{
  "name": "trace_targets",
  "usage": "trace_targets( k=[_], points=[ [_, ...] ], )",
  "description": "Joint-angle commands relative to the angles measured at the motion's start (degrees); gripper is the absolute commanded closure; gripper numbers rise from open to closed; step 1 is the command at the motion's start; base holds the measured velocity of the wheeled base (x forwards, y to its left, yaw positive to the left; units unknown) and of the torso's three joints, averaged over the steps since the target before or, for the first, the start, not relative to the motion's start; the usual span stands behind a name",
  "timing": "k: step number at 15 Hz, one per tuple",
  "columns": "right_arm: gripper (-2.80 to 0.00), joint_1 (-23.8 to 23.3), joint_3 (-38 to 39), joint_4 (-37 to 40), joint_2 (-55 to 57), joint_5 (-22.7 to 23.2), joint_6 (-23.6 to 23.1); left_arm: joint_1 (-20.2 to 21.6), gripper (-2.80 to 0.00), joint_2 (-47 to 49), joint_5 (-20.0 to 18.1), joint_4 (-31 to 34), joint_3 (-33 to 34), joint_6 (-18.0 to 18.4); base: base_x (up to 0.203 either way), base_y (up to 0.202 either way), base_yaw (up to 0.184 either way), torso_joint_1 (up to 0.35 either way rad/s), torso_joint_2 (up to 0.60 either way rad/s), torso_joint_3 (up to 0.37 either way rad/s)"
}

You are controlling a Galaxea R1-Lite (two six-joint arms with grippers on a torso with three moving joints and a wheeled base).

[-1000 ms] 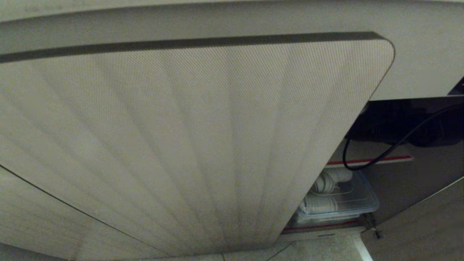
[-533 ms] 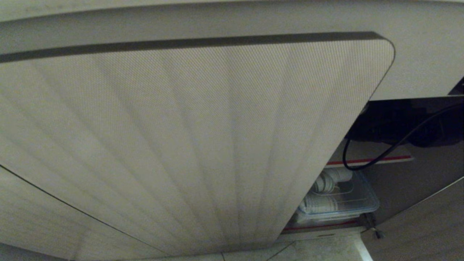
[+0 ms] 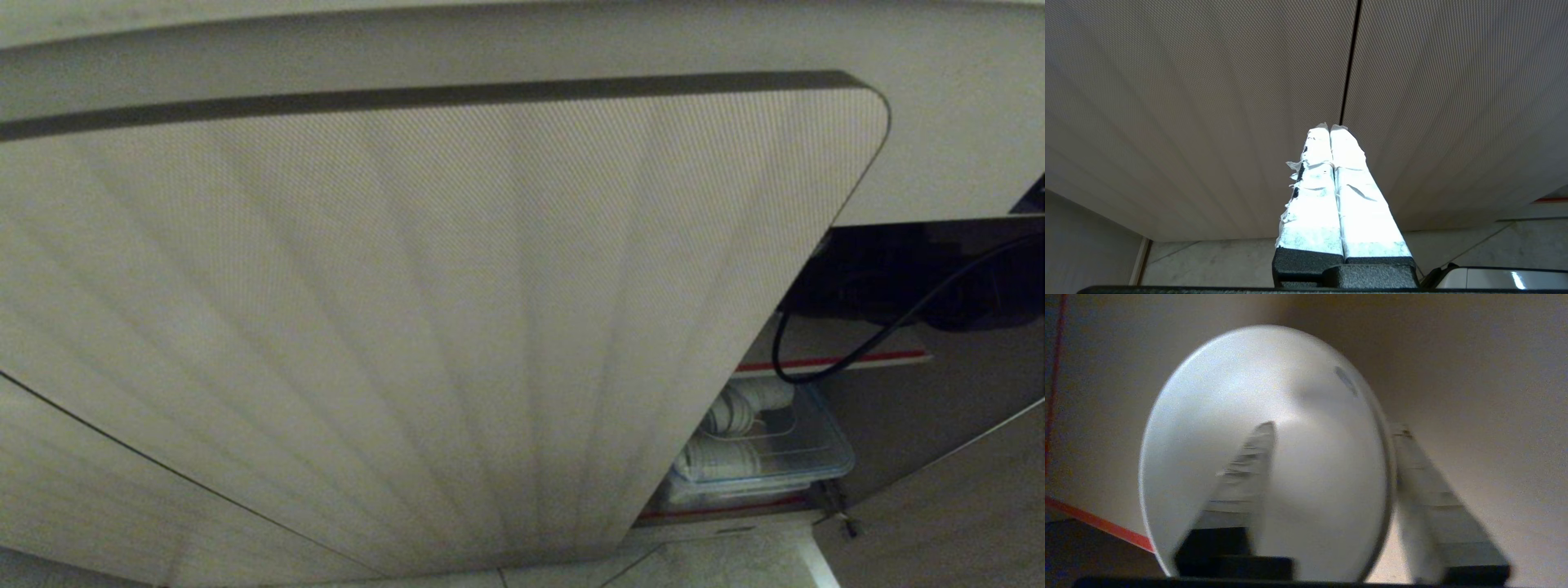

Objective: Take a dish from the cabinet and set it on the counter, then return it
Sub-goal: Take the bowl from the cabinet

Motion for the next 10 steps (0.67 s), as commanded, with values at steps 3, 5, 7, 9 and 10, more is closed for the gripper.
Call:
trace_targets(
  k=[3, 5, 7, 9, 10],
  points=[
    [0.0, 0.1, 0.1, -0.3, -0.6, 0.1, 0.0, 0.0, 0.0, 0.0, 0.0, 0.0, 0.0, 0.0, 0.0, 0.0, 0.0, 0.0, 0.0, 0.0],
    [0.0, 0.0, 0.3, -1.3, -0.6, 0.1, 0.0, 0.0, 0.0, 0.0, 0.0, 0.0, 0.0, 0.0, 0.0, 0.0, 0.0, 0.0, 0.0, 0.0],
    [0.0, 0.0, 0.5, -1.3, -0.7, 0.1, 0.0, 0.0, 0.0, 0.0, 0.0, 0.0, 0.0, 0.0, 0.0, 0.0, 0.0, 0.0, 0.0, 0.0],
    [0.0, 0.0, 0.5, -1.3, -0.8, 0.1, 0.0, 0.0, 0.0, 0.0, 0.0, 0.0, 0.0, 0.0, 0.0, 0.0, 0.0, 0.0, 0.0, 0.0],
    [0.0, 0.0, 0.5, -1.4, -0.8, 0.2, 0.0, 0.0, 0.0, 0.0, 0.0, 0.0, 0.0, 0.0, 0.0, 0.0, 0.0, 0.0, 0.0, 0.0]
  ],
)
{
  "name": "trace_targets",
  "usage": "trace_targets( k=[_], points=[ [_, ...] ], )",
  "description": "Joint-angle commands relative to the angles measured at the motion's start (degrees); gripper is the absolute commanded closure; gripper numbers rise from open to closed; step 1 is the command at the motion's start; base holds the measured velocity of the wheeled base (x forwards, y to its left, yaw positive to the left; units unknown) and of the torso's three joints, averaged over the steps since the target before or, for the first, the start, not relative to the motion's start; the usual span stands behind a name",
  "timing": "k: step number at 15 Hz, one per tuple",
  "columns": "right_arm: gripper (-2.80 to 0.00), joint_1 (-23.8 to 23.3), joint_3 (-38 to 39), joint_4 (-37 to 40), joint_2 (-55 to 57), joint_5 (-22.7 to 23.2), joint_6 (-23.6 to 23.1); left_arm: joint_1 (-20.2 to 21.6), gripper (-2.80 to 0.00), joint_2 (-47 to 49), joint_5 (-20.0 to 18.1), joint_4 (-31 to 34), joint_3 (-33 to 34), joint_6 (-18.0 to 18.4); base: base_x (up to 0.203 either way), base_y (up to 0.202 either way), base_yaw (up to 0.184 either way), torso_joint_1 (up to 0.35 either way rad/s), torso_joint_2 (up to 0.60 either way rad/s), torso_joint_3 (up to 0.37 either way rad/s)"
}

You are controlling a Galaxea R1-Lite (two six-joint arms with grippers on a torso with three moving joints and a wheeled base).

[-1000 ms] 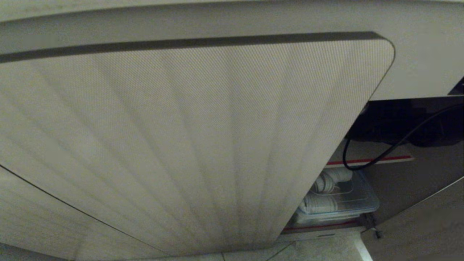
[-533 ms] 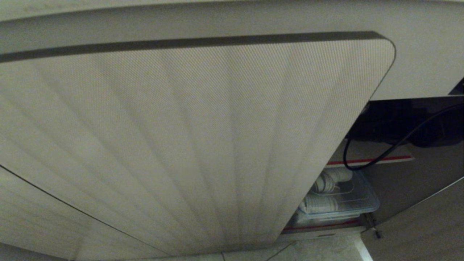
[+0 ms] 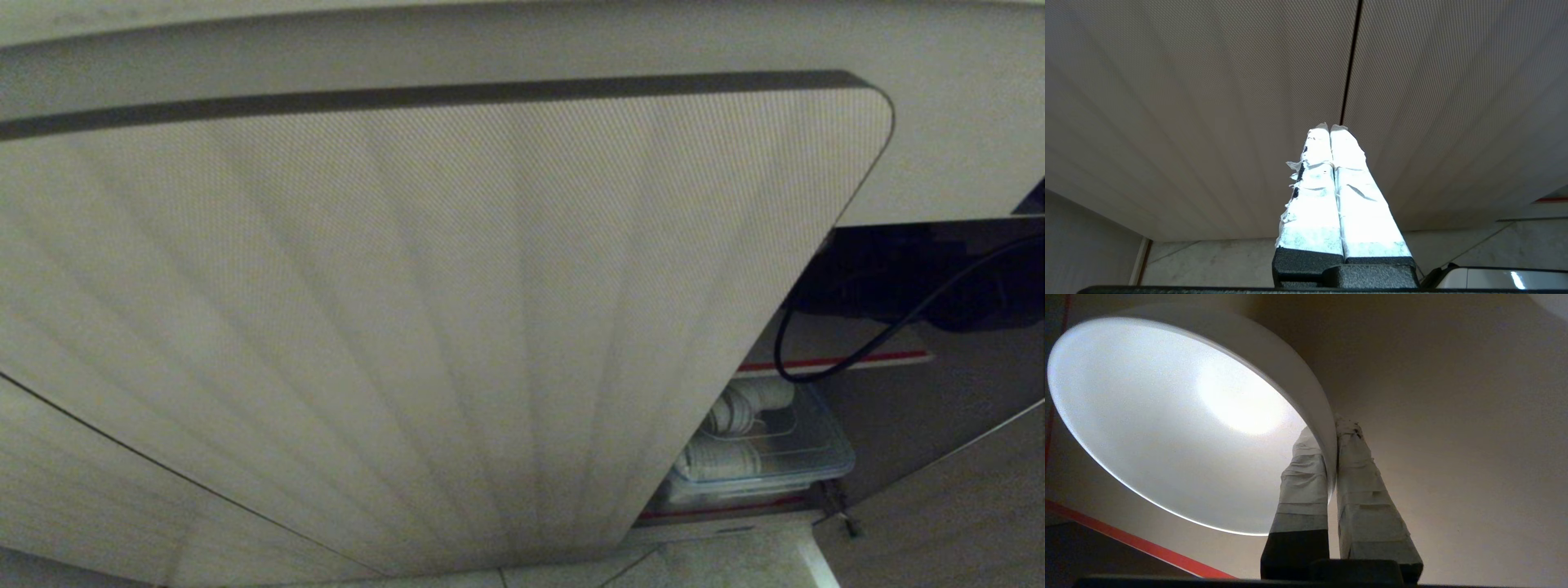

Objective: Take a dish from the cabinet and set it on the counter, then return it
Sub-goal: Take the bowl from the cabinet

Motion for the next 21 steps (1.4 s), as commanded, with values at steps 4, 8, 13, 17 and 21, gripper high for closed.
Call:
trace_targets(
  k=[4, 8, 13, 17, 21],
  points=[
    [0.0, 0.0, 0.2, 0.9, -1.5, 0.5, 0.4, 0.0, 0.0, 0.0, 0.0, 0.0, 0.0, 0.0, 0.0, 0.0, 0.0, 0.0, 0.0, 0.0],
    [0.0, -0.2, 0.1, 5.2, -2.7, 0.7, 0.9, 0.0, 0.0, 0.0, 0.0, 0.0, 0.0, 0.0, 0.0, 0.0, 0.0, 0.0, 0.0, 0.0],
    [0.0, -0.9, -0.4, 11.9, -4.0, 0.7, 1.3, 0.0, 0.0, 0.0, 0.0, 0.0, 0.0, 0.0, 0.0, 0.0, 0.0, 0.0, 0.0, 0.0],
    [0.0, -1.1, -1.5, 13.5, -4.4, 0.7, 7.3, 0.0, 0.0, 0.0, 0.0, 0.0, 0.0, 0.0, 0.0, 0.0, 0.0, 0.0, 0.0, 0.0],
    [0.0, -1.2, -1.4, 13.2, -4.4, 0.7, 8.1, 0.0, 0.0, 0.0, 0.0, 0.0, 0.0, 0.0, 0.0, 0.0, 0.0, 0.0, 0.0, 0.0]
  ],
)
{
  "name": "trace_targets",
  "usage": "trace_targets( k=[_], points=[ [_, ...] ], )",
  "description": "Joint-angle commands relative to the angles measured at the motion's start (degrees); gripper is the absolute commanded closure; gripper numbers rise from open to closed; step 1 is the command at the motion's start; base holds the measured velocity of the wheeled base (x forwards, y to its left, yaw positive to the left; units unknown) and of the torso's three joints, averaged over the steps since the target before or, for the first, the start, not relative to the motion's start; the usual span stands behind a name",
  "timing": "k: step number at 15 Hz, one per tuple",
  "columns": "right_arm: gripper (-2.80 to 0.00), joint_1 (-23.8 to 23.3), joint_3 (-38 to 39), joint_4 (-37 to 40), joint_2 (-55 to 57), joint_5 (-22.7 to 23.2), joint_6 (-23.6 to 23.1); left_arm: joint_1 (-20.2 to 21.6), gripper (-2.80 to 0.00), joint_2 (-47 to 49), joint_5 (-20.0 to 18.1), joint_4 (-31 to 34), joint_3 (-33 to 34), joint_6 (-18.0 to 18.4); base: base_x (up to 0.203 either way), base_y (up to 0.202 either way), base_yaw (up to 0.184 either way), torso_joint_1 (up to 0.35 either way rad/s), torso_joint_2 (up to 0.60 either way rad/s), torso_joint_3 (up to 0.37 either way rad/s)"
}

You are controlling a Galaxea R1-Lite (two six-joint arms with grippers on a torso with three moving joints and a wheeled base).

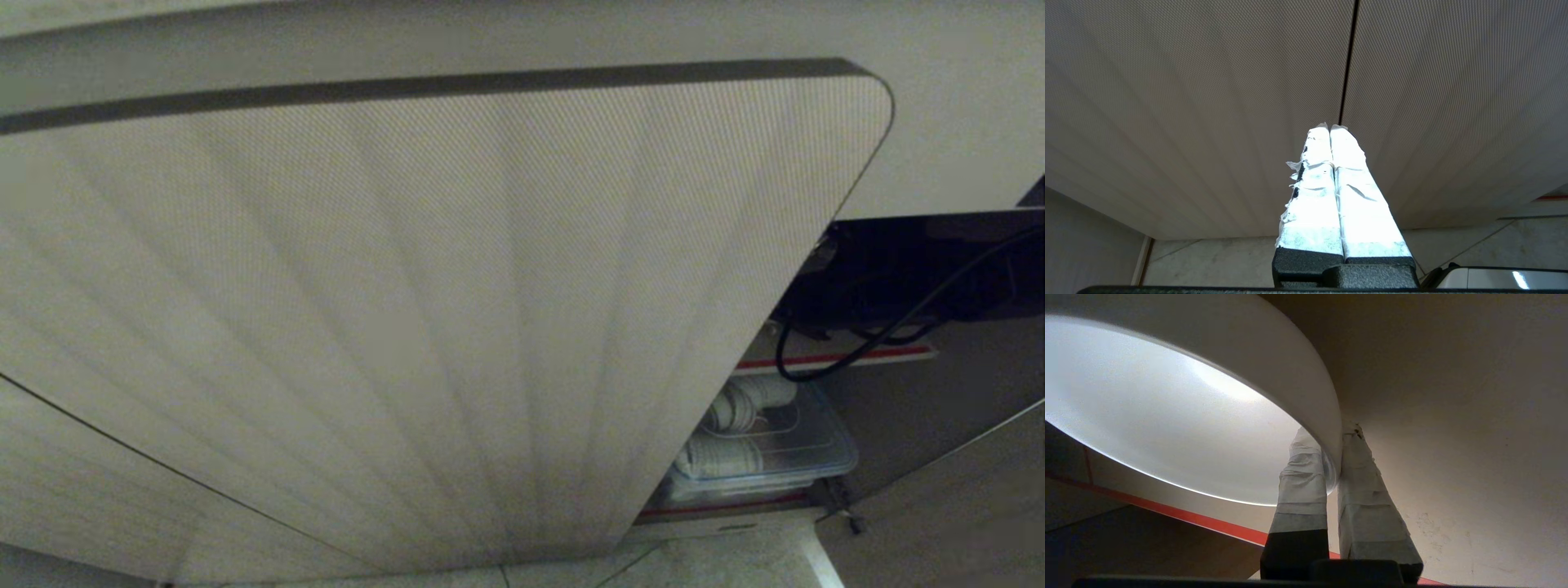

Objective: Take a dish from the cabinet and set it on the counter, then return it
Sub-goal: Take the bowl from the cabinet

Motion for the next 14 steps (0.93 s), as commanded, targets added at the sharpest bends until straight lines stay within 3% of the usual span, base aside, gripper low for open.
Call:
trace_targets(
  k=[1, 10, 14],
  points=[
    [0.0, 0.0, -0.1, -0.1, -1.0, 0.1, 0.2, 0.0, 0.0, 0.0, 0.0, 0.0, 0.0, 0.0, 0.0, 0.0, 0.0, 0.0, 0.0, 0.0],
    [0.0, 0.0, -3.4, -0.6, -0.7, 0.3, 8.0, 0.0, 0.0, 0.0, 0.0, 0.0, 0.0, 0.0, 0.0, 0.0, 0.0, 0.0, 0.0, 0.0],
    [0.0, 0.0, -3.6, -0.5, -0.8, 0.4, 9.3, 0.0, 0.0, 0.0, 0.0, 0.0, 0.0, 0.0, 0.0, 0.0, 0.0, 0.0, 0.0, 0.0]
  ],
)
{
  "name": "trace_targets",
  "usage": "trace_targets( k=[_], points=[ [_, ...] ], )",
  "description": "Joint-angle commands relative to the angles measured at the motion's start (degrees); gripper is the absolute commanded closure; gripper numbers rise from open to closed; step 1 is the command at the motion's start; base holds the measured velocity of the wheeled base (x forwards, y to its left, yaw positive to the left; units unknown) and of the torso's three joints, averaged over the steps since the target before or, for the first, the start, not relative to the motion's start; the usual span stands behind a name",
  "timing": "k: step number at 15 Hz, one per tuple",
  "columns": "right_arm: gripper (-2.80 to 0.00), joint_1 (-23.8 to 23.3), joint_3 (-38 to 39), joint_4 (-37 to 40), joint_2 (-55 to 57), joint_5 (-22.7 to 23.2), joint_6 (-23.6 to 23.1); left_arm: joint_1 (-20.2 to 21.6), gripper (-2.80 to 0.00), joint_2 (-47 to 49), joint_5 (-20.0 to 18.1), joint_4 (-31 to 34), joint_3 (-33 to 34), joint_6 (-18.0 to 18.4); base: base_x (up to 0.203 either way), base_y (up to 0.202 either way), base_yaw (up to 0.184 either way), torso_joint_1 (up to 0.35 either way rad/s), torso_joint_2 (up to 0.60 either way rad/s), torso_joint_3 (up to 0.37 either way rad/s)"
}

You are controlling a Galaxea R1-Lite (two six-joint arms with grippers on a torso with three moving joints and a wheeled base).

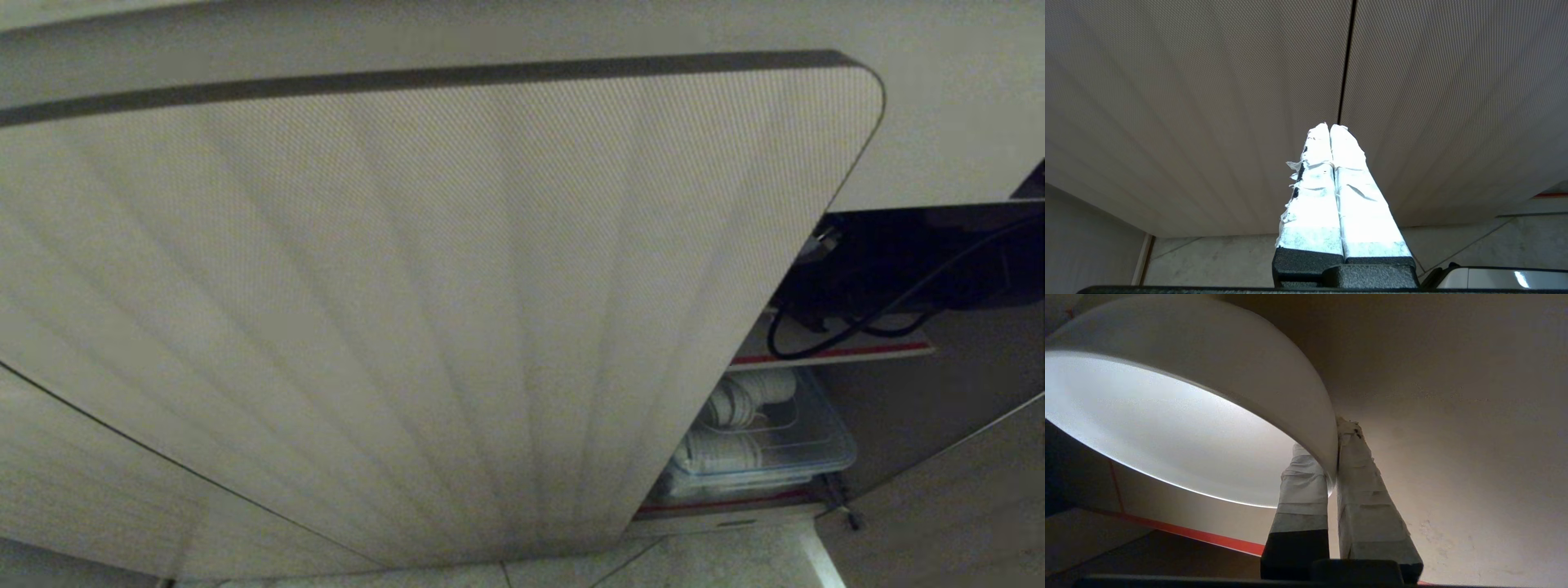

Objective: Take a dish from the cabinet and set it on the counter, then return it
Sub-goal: Take the bowl from the cabinet

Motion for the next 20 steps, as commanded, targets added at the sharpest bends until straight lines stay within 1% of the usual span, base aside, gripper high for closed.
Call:
trace_targets(
  k=[1, 3, 5, 7, 9, 12, 13, 18, 20],
  points=[
    [0.0, 0.0, -0.7, 0.0, -0.9, 0.4, 1.9, 0.0, 0.0, 0.0, 0.0, 0.0, 0.0, 0.0, 0.0, 0.0, 0.0, 0.0, 0.0, 0.0],
    [0.0, 0.0, -1.8, 0.4, -0.9, 0.6, 5.4, 0.0, 0.0, 0.0, 0.0, 0.0, 0.0, 0.0, 0.0, 0.0, 0.0, 0.0, 0.0, 0.0],
    [0.0, -0.2, -1.9, 1.6, -1.0, 2.6, 6.1, 0.0, 0.0, 0.0, 0.0, 0.0, 0.0, 0.0, 0.0, 0.0, 0.0, 0.0, 0.0, 0.0],
    [0.0, -0.2, -2.7, 5.5, -1.0, 2.8, 6.4, 0.0, 0.0, 0.0, 0.0, 0.0, 0.0, 0.0, 0.0, 0.0, 0.0, 0.0, 0.0, 0.0],
    [0.0, -0.2, -2.9, 7.5, -1.1, 2.9, 6.7, 0.0, 0.0, 0.0, 0.0, 0.0, 0.0, 0.0, 0.0, 0.0, 0.0, 0.0, 0.0, 0.0],
    [0.0, -0.2, -4.8, 8.8, -1.0, 2.9, 11.3, 0.0, 0.0, 0.0, 0.0, 0.0, 0.0, 0.0, 0.0, 0.0, 0.0, 0.0, 0.0, 0.0],
    [0.0, -0.2, -5.4, 9.6, -0.9, 2.9, 12.2, 0.0, 0.0, 0.0, 0.0, 0.0, 0.0, 0.0, 0.0, 0.0, 0.0, 0.0, 0.0, 0.0],
    [0.0, -0.5, -5.9, 9.6, -1.0, 4.0, 15.8, 0.0, 0.0, 0.0, 0.0, 0.0, 0.0, 0.0, 0.0, 0.0, 0.0, 0.0, 0.0, 0.0],
    [0.0, -0.5, -6.2, 8.9, -0.9, 4.0, 16.1, 0.0, 0.0, 0.0, 0.0, 0.0, 0.0, 0.0, 0.0, 0.0, 0.0, 0.0, 0.0, 0.0]
  ],
)
